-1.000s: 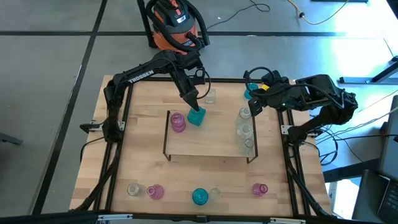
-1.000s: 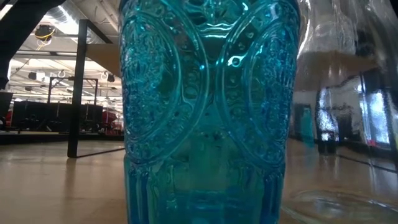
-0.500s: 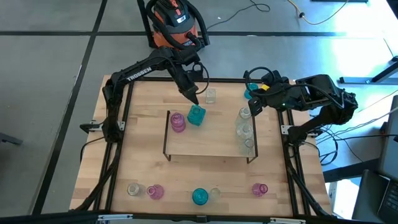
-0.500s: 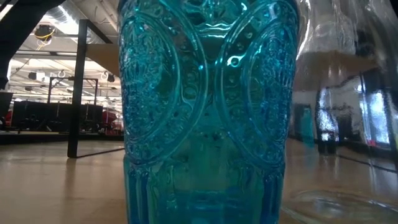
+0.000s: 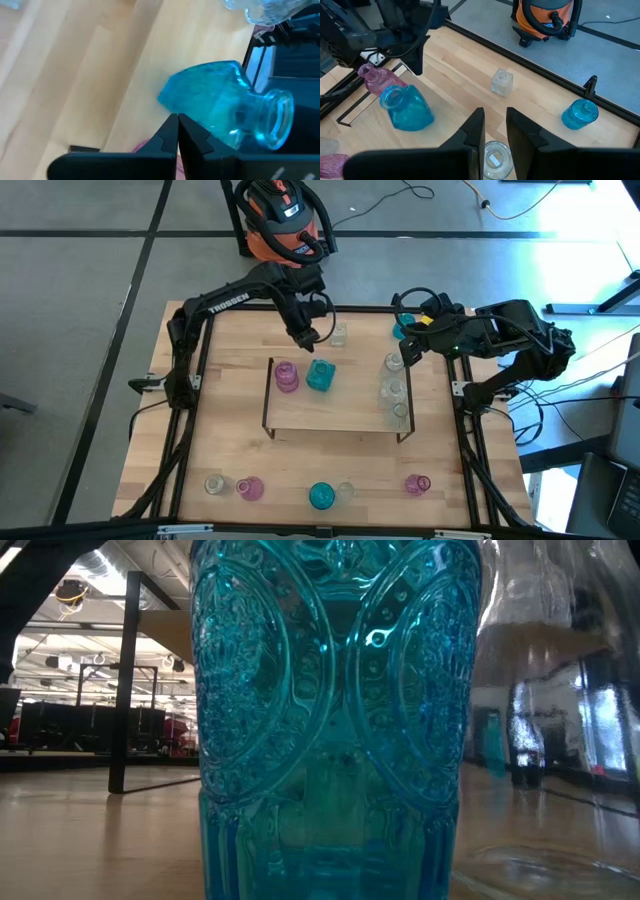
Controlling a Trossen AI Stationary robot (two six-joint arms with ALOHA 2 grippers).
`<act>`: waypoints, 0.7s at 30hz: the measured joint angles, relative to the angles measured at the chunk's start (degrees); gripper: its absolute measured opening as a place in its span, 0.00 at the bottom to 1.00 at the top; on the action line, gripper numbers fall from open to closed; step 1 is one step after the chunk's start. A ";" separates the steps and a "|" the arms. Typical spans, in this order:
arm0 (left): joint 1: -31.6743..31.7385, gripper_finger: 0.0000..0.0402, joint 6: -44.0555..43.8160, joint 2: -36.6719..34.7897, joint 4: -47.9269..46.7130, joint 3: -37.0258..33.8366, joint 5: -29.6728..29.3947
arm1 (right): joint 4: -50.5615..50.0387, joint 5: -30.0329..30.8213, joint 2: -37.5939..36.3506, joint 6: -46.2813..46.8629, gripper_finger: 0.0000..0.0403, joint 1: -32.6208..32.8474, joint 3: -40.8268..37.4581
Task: Sort vases onto shelf
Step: Put the blue vase on the shelf
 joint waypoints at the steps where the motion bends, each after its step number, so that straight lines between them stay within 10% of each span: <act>1: 0.13 0.00 0.00 0.00 0.01 -0.01 -0.15 | 0.01 0.00 0.00 0.00 0.15 0.00 0.00; 13: 2.30 0.00 0.36 -2.00 -0.01 5.32 -2.36 | 1.02 -3.86 0.02 -0.09 0.15 0.00 0.00; 21: 2.19 0.00 0.37 -4.89 -0.28 11.07 -1.61 | 26.86 -25.65 0.39 -5.40 0.15 -0.28 -10.48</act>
